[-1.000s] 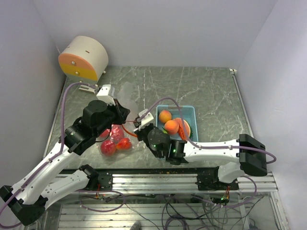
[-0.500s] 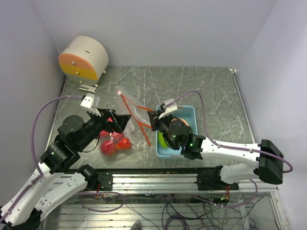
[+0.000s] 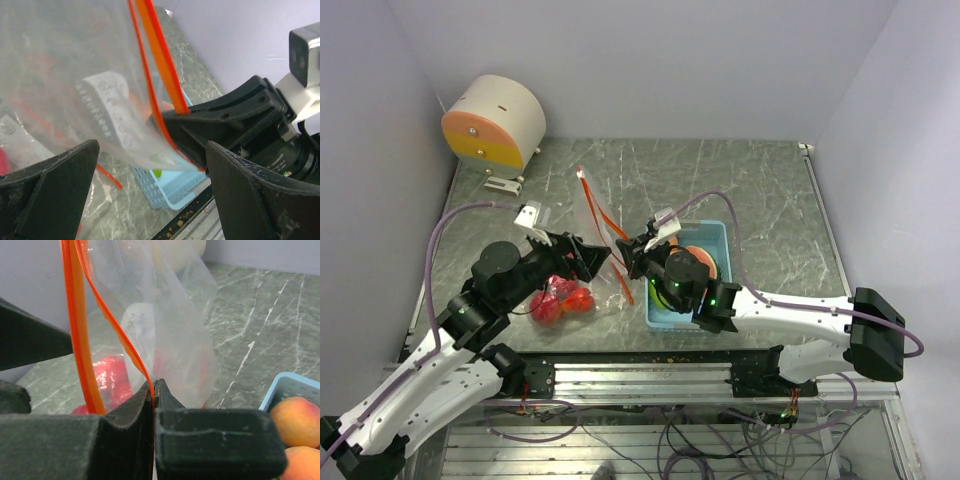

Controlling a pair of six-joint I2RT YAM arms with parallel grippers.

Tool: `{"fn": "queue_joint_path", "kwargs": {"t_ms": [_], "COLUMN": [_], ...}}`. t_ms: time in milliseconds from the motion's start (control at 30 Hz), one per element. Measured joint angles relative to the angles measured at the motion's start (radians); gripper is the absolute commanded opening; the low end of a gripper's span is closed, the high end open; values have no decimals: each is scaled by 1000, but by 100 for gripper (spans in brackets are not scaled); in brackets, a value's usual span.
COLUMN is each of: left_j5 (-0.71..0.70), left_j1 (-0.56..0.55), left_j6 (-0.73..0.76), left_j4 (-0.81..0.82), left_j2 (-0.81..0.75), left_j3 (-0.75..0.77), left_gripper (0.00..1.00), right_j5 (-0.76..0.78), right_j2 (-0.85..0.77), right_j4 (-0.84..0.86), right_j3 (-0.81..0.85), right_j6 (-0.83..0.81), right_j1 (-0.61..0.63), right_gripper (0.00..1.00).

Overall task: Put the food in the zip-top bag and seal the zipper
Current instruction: Open the zipper of the food storage bag.

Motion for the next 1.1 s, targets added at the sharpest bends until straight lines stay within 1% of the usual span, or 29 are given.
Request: {"fn": "queue_joint_path", "kwargs": {"t_ms": [133, 267, 333, 700, 800, 833, 900, 967, 1000, 1067, 1100], "left_j5": [11, 22, 24, 14, 8, 4, -2, -13, -19, -41, -51], "left_j1": [0, 0, 0, 0, 0, 0, 0, 0, 0, 0, 0], "left_j6": [-24, -45, -49, -68, -68, -68, -70, -72, -74, -74, -70], "left_j4": [74, 129, 142, 161, 164, 166, 173, 177, 179, 179, 177], "left_j2": [47, 76, 83, 126, 141, 145, 152, 158, 160, 167, 170], "left_j3": [-1, -1, -1, -31, -33, -35, -39, -42, -42, -42, -42], "left_gripper": [93, 79, 75, 73, 71, 68, 58, 40, 29, 10, 7], "right_j5": [-14, -17, -20, -32, -43, -50, -66, -76, -82, -92, -99], "right_j2": [3, 3, 3, -11, -21, -24, -32, -35, -36, -37, -38], "right_j4": [2, 1, 1, 1, 1, 1, 2, 1, 1, 1, 1], "right_j3": [0, 0, 0, 0, 0, 0, 0, 0, 0, 0, -1], "right_j6": [9, 13, 13, 27, 31, 31, 32, 32, 33, 36, 38], "right_j1": [0, 0, 0, 0, 0, 0, 0, 0, -3, -3, -3], "right_gripper": [0, 0, 0, 0, 0, 0, 0, 0, 0, 0, 0]}}
